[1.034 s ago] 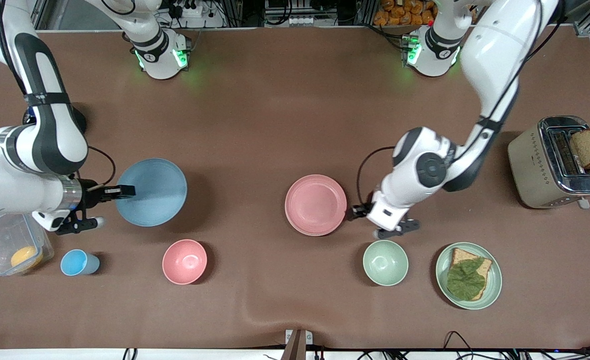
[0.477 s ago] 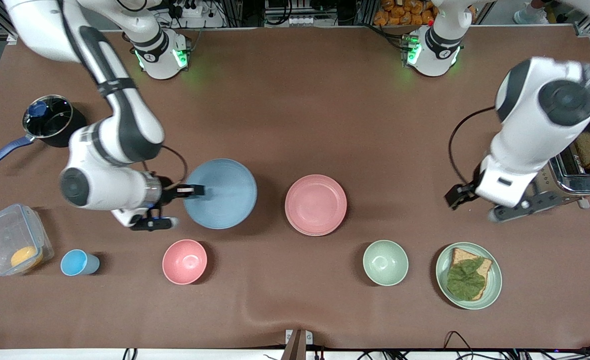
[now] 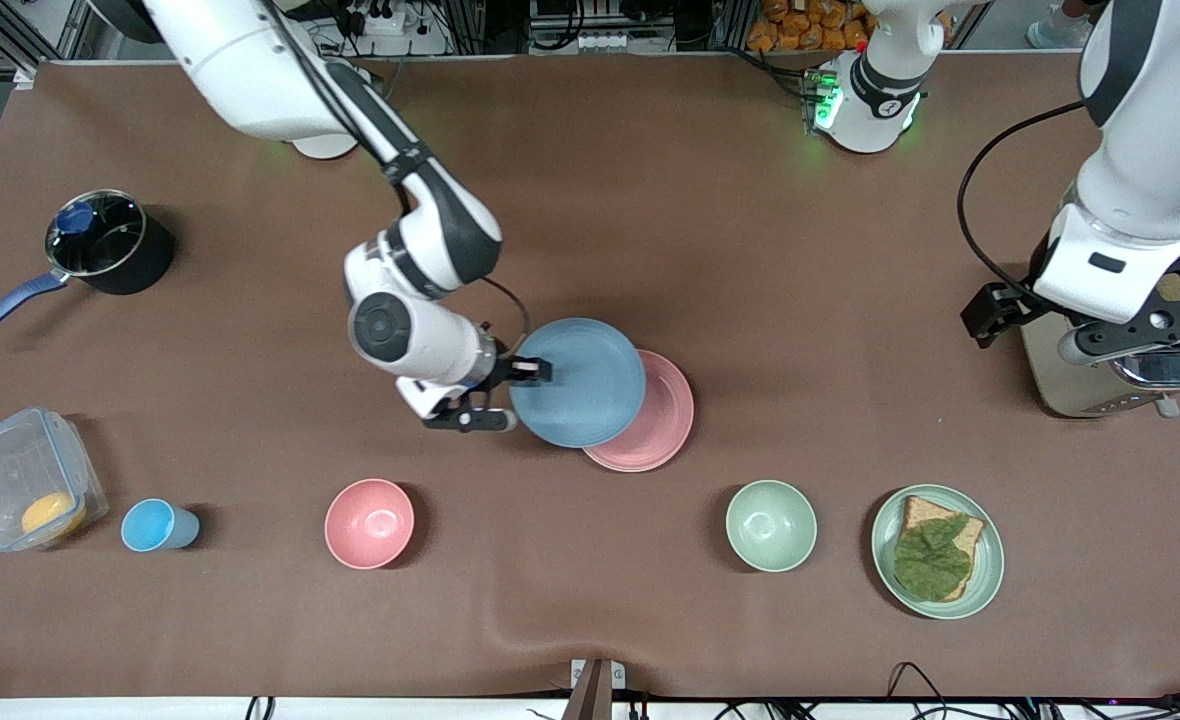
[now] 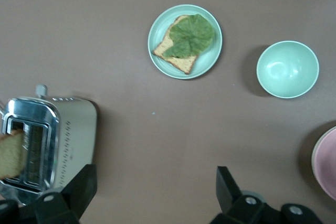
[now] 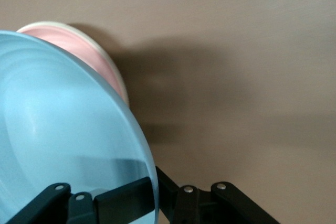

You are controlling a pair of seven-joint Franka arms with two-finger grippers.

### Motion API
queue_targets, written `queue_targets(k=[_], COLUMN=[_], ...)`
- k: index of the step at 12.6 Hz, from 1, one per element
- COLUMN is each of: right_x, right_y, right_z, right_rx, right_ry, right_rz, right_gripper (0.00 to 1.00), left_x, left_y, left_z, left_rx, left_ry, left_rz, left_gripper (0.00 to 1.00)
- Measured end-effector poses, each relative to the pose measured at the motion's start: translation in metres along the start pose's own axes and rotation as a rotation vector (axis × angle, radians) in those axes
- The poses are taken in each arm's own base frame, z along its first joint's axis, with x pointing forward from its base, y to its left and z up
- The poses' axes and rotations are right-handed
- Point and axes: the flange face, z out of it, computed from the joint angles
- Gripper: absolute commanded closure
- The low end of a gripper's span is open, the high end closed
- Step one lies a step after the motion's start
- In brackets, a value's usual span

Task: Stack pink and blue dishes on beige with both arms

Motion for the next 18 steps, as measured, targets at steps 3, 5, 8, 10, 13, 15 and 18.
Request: queue_targets(k=[3,5,8,10,13,15,18], right_x=[-0.006,-0.001,0.004,-0.001,-0.001,0.002,0.007], right_y=[-0.013,-0.014,-0.024,-0.035,-0.043,-0.043,-0.043], right_z=[0.018,0.022,0.027,0.034,0.038,0.035,0.028], right_rx=[0.012,0.023,0.037,0.044,0.051,0.049,0.053], right_ry=[0.028,0.048,0.058,0.065,0.074,0.083,0.098], right_rz=[-0.014,-0.011,-0.021,-0.037,-0.047,-0.052,-0.051], right_gripper=[1.00,1.00,1.00,1.00,0.00,0.00,0.00], left_x=[-0.004,-0.017,-0.027,-0.029,-0.032,-0.038,-0.044], left_y=[-0.050,-0.053,-0.051,-0.055,-0.050,-0.042,-0.029], left_z=[-0.018,-0.035,-0.047,-0.045,-0.041,-0.040,-0.042], left_rx=[-0.059,-0.060,-0.056,-0.054,-0.052,-0.044,-0.041], left_ry=[-0.039,-0.055,-0.055,-0.076,-0.093,-0.125,-0.138], left_rz=[0.037,0.054,0.061,0.055,0.066,0.083,0.106], left_gripper=[0.00,0.00,0.00,0.00,0.00,0.00,0.00])
